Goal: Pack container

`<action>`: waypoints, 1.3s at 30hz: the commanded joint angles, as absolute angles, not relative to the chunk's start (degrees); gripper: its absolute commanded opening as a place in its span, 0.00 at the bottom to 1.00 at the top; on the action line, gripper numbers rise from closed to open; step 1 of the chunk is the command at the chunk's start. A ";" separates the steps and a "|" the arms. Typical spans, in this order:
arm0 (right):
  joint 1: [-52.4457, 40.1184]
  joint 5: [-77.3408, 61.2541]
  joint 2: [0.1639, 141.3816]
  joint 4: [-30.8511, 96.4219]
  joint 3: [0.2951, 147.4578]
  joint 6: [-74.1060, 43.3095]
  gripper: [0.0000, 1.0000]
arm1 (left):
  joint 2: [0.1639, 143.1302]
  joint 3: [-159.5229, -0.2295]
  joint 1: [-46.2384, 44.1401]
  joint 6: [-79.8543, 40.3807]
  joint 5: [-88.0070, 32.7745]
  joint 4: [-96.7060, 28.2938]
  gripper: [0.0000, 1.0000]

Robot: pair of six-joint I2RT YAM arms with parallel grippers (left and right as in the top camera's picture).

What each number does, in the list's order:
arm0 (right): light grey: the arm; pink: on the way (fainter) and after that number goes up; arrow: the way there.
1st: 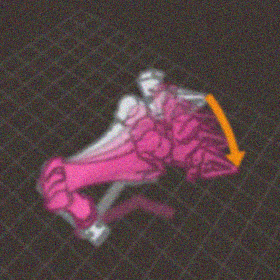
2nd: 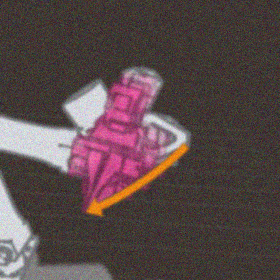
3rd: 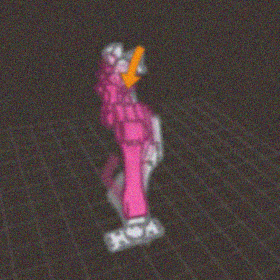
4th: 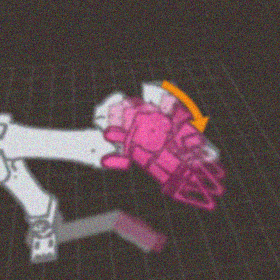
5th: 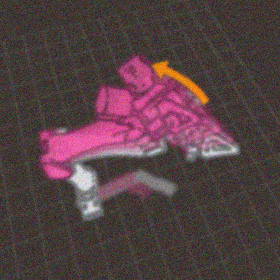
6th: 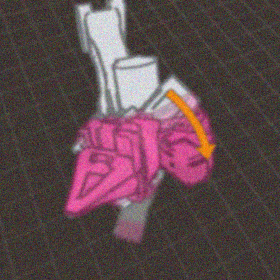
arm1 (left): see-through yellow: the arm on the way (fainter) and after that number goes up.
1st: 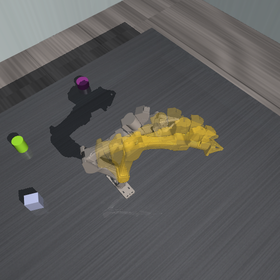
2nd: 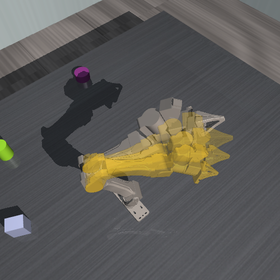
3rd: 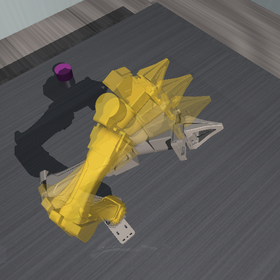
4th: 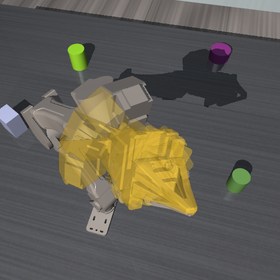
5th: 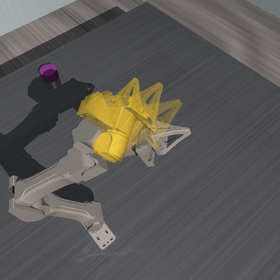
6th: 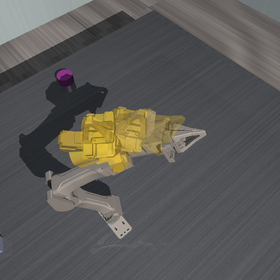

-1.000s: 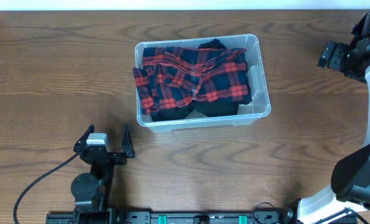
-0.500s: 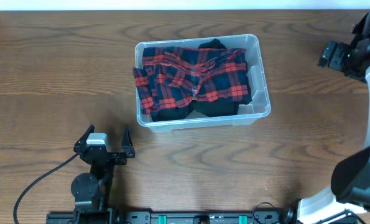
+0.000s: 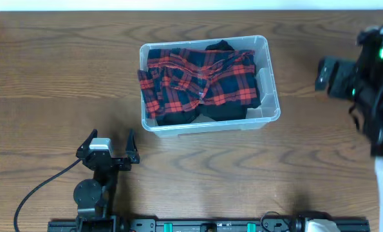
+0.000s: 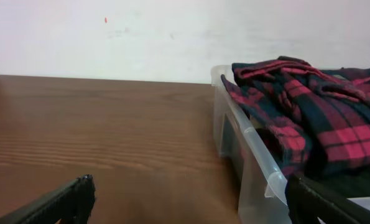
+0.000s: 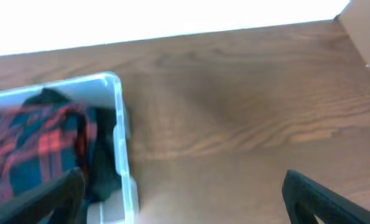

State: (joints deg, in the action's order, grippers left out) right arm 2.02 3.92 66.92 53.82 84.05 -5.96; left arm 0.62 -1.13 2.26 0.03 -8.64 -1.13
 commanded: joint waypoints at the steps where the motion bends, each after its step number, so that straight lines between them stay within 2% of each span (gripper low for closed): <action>1: 1.56 3.20 61.12 47.77 74.59 -4.16 0.99 | 0.23 -0.23 2.57 0.19 -9.43 -3.18 0.98; 10: 1.58 -8.47 36.64 6.48 38.06 -4.19 0.99 | 0.23 -0.23 2.57 0.19 -9.45 -3.18 0.98; 15: 1.58 -11.03 23.81 -7.49 21.28 -4.23 0.99 | 0.23 -0.23 2.57 0.19 -9.43 -3.18 0.98; 26: 1.58 -10.96 7.42 -10.09 4.23 -4.23 0.99 | 0.23 -0.23 2.57 0.19 -9.45 -3.18 0.98; 32: 1.43 -8.51 4.16 -9.96 0.23 -4.19 0.99 | 0.23 -0.23 2.57 0.21 -9.45 -3.18 0.98; 39: 1.06 -7.09 0.32 -3.62 0.32 -4.19 0.99 | 0.23 -0.23 2.57 0.21 -9.45 -3.18 0.98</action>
